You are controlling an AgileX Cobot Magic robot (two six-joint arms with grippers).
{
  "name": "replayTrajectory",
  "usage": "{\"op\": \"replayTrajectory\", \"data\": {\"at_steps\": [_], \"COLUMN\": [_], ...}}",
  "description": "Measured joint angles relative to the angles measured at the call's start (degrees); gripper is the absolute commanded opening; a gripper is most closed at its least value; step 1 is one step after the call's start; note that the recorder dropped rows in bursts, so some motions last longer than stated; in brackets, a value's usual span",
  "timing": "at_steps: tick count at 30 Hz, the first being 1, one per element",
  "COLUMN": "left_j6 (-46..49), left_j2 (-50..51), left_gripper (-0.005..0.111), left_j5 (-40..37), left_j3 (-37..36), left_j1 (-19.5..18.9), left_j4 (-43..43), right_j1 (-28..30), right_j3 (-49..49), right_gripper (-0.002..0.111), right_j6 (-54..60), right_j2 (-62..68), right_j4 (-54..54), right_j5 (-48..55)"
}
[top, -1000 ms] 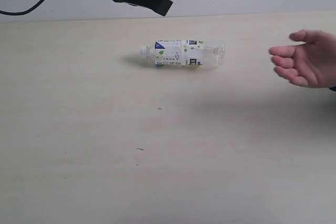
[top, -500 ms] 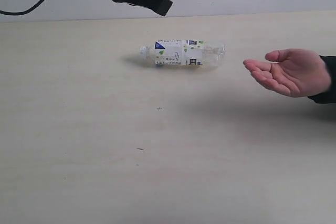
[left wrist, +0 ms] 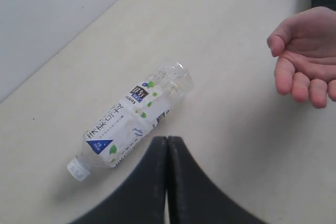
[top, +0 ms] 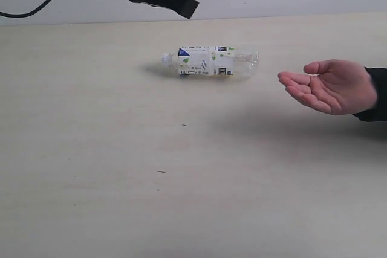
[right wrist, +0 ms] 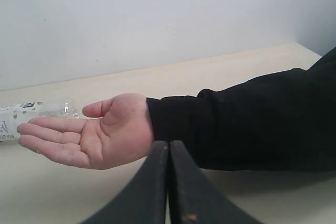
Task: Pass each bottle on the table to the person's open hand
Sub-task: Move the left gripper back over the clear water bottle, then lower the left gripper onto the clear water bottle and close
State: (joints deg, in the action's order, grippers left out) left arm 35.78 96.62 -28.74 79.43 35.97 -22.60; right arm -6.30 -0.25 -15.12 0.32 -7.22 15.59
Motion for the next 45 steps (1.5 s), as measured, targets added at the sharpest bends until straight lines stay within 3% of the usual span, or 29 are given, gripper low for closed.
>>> {"op": "replayTrajectory", "data": {"at_steps": [10, 18, 23, 32, 41, 45], "left_j6": [0.0, 7.3, 8.9, 9.3, 16.6, 21.5], "left_j2": [1.5, 5.5, 10.1, 23.6, 32.4, 33.9], "left_gripper": [0.000, 0.000, 0.000, 0.000, 0.001, 0.022], "left_j5": [-2.6, 2.5, -1.8, -23.3, -27.6, -28.5], "left_j3": [0.0, 0.9, 8.6, 30.9, 38.7, 38.7], "left_j1": [0.0, 0.0, -0.5, -0.5, -0.5, -0.5], "left_j4": [6.2, 13.6, 15.6, 25.1, 30.5, 28.7], "right_j1": [0.0, 0.0, 0.0, 0.0, 0.0, 0.0], "right_j3": [0.0, 0.0, 0.0, 0.0, 0.0, 0.0], "right_gripper": [0.000, 0.000, 0.000, 0.000, 0.000, 0.000], "right_j6": [0.0, 0.0, 0.0, 0.0, 0.0, 0.0], "right_j2": [0.0, 0.0, 0.0, 0.0, 0.0, 0.0], "right_j4": [0.0, -1.1, -1.3, -1.3, -1.3, -1.3], "right_j5": [0.0, 0.0, 0.0, 0.0, 0.0, 0.0]}}
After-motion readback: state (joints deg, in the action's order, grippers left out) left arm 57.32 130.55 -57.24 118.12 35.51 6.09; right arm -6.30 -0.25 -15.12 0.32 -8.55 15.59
